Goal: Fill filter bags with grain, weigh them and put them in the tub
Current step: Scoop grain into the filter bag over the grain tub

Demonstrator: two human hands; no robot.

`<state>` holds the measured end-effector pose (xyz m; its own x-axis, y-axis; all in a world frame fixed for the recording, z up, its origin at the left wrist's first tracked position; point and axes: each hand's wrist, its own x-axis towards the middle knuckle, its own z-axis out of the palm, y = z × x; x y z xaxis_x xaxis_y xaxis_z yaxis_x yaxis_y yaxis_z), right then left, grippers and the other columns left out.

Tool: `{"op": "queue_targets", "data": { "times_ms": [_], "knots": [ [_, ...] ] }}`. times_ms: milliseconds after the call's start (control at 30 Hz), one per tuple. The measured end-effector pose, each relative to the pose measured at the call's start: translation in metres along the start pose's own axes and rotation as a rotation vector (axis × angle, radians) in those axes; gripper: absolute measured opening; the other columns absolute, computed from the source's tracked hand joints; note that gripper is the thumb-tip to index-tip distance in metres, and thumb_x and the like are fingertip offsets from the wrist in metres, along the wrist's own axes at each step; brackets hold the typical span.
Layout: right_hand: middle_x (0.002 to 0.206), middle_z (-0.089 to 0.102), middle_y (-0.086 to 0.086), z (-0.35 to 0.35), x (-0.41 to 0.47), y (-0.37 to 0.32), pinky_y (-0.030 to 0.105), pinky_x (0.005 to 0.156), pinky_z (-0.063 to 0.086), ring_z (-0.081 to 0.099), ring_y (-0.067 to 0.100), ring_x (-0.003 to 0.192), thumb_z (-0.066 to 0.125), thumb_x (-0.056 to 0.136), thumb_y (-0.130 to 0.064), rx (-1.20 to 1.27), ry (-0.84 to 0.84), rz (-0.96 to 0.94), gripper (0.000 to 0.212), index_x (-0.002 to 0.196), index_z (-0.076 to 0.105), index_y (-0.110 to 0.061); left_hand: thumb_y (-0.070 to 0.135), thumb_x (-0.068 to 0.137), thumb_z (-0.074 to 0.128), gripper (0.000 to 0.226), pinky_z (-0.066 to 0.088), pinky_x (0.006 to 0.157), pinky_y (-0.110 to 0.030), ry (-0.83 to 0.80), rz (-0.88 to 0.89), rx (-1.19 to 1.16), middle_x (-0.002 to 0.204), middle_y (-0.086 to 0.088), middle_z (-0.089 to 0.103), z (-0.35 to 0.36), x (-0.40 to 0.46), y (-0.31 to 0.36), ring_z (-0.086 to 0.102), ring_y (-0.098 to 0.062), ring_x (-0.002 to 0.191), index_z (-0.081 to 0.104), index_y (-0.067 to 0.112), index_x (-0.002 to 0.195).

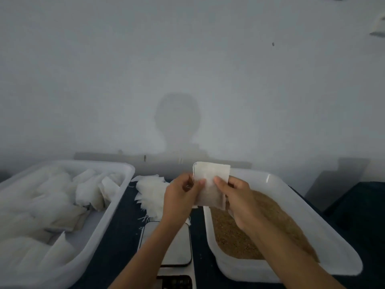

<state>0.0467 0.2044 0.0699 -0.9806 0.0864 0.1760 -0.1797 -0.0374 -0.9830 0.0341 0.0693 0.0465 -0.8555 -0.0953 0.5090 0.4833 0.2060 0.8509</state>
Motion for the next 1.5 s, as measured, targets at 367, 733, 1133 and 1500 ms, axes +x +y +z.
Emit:
{"op": "queue_targets", "data": {
  "times_ms": [367, 733, 1133, 1500],
  "knots": [
    [0.092, 0.066, 0.006, 0.077, -0.022, 0.049, 0.027, 0.054, 0.057, 0.066, 0.019, 0.08, 0.062, 0.089, -0.013, -0.22, -0.064, -0.016, 0.011, 0.099, 0.062, -0.009, 0.017, 0.085, 0.066, 0.029, 0.04, 0.054, -0.026, 0.041, -0.114, 0.108, 0.055, 0.001, 0.049, -0.074, -0.026, -0.047, 0.047, -0.01, 0.054, 0.047, 0.012, 0.063],
    [0.086, 0.068, 0.011, 0.079, -0.018, 0.111, 0.042, 0.076, 0.051, 0.063, 0.023, 0.082, 0.066, 0.086, -0.024, -0.595, 0.032, -0.141, 0.023, 0.088, 0.067, -0.001, 0.018, 0.081, 0.072, 0.028, 0.038, 0.05, -0.014, 0.038, -0.235, 0.239, 0.055, 0.004, 0.052, -0.064, -0.041, -0.096, 0.044, -0.003, 0.05, 0.05, 0.015, 0.065],
    [0.076, 0.067, -0.003, 0.079, -0.006, 0.122, 0.019, 0.062, 0.049, 0.063, 0.009, 0.073, 0.07, 0.082, -0.018, -0.513, 0.018, -0.12, 0.012, 0.085, 0.07, -0.007, 0.019, 0.081, 0.072, 0.027, 0.041, 0.052, -0.01, 0.084, -0.236, 0.265, 0.058, 0.003, 0.054, -0.063, -0.04, -0.103, 0.048, -0.002, 0.051, 0.05, 0.021, 0.065],
    [0.069, 0.066, -0.007, 0.075, -0.004, 0.127, 0.014, 0.057, 0.045, 0.061, 0.0, 0.066, 0.073, 0.079, -0.02, -0.57, 0.028, -0.162, 0.01, 0.081, 0.072, -0.01, 0.019, 0.079, 0.073, 0.034, 0.038, 0.056, -0.012, 0.071, -0.201, 0.341, 0.065, 0.006, 0.056, -0.062, -0.042, -0.107, 0.05, -0.007, 0.061, 0.044, 0.027, 0.063]
  ]
}}
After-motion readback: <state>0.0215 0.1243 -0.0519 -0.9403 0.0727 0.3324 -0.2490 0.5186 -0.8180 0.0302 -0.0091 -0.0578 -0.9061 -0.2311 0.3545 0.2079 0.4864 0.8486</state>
